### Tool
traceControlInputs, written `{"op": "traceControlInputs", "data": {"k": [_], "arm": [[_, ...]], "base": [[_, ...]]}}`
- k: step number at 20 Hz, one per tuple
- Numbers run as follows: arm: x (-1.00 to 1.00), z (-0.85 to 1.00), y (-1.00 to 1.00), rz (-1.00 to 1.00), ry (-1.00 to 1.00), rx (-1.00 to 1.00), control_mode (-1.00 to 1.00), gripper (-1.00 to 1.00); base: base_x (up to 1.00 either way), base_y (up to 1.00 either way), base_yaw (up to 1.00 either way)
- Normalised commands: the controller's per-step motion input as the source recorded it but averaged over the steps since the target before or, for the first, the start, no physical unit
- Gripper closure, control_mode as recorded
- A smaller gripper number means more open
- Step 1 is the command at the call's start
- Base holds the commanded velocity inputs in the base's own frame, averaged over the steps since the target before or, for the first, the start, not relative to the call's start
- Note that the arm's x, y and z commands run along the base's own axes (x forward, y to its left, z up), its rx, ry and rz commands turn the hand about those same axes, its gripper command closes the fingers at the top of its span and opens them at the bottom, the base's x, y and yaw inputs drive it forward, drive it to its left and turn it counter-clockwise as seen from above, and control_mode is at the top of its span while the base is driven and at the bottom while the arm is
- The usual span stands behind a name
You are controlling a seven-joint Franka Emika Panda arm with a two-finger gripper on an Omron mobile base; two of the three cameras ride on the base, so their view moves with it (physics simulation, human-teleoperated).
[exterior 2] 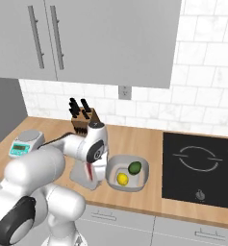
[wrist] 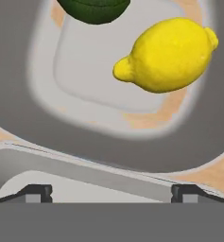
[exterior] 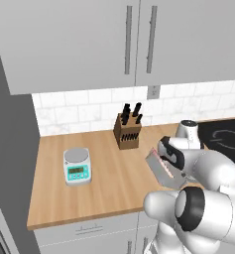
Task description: Take the meat container that has the steak and place it on the second highest rack of the freezer. Then take the vegetable container that has the avocado and lemon and place it on the highest rack of the freezer.
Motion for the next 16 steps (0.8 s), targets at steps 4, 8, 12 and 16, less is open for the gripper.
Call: {"op": "traceControlInputs", "data": {"k": [4,8,12,16], "arm": [[-0.24,0.02,0.00,0.01,0.00,0.01,-1.00,-1.00],[-0.19,0.08,0.00,0.03,0.01,0.04,-1.00,-1.00],[-0.27,0.00,0.00,0.06,0.03,0.05,-1.00,-1.00],[-0.25,0.00,0.01,0.10,0.09,0.06,-1.00,-1.00]], "base": [[0.00,0.00,0.00],[0.00,0.00,0.00],[0.00,0.00,0.00],[0.00,0.00,0.00]]}}
